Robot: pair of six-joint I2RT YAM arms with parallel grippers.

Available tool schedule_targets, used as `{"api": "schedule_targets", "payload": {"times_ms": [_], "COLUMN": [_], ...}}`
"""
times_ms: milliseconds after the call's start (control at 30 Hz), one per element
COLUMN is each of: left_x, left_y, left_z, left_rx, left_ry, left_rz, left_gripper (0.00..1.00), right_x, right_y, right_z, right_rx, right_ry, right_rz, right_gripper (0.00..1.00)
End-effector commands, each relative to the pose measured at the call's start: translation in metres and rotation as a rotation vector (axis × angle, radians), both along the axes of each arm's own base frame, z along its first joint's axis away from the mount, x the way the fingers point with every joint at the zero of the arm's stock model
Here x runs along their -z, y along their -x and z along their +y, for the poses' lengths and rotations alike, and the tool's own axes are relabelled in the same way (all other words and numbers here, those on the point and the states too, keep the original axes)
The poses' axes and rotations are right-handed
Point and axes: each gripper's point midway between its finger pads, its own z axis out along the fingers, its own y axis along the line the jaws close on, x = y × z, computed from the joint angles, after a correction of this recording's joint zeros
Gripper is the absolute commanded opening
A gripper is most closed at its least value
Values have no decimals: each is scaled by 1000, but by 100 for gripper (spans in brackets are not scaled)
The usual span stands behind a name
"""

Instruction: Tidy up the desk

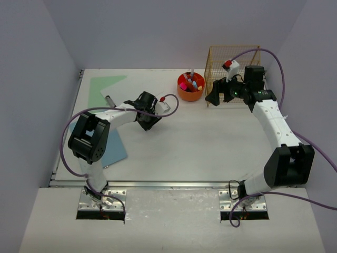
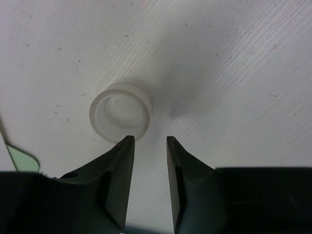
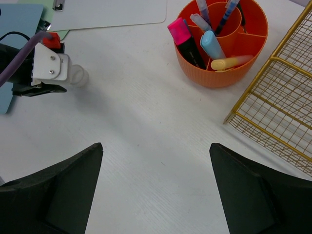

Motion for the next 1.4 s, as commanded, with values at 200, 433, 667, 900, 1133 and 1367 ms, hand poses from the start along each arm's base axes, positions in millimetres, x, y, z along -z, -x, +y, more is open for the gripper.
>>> {"api": "schedule_targets", "payload": {"times_ms": [200, 433, 667, 900, 1133, 1367], "left_x": [14, 0, -64, -221, -264, -265], "left_y": [-15, -13, 7, 66, 149, 184], "left_z": [-17, -25, -55, -87, -87, -82], "left_rx": [12, 19, 13, 229, 698, 757], "left_ry": [42, 93, 371, 1153, 1234, 1345], "left_rz": [-5, 2, 106, 225, 216, 370], "left_gripper": [29, 10, 0, 0, 0, 0], "right_x": [-6, -17, -27, -20, -65, -70], "right_y": [-3, -1, 19, 79, 102, 134], "right_z": [5, 7, 25, 85, 129, 157], "right_rx": [-41, -111, -316, -624, -716, -966], "right_ry": [-12, 38, 135, 251, -32, 90], "right_rz": [-35, -110, -264, -399, -338, -642], "right_gripper": [89, 86, 77, 81, 72, 65]}}
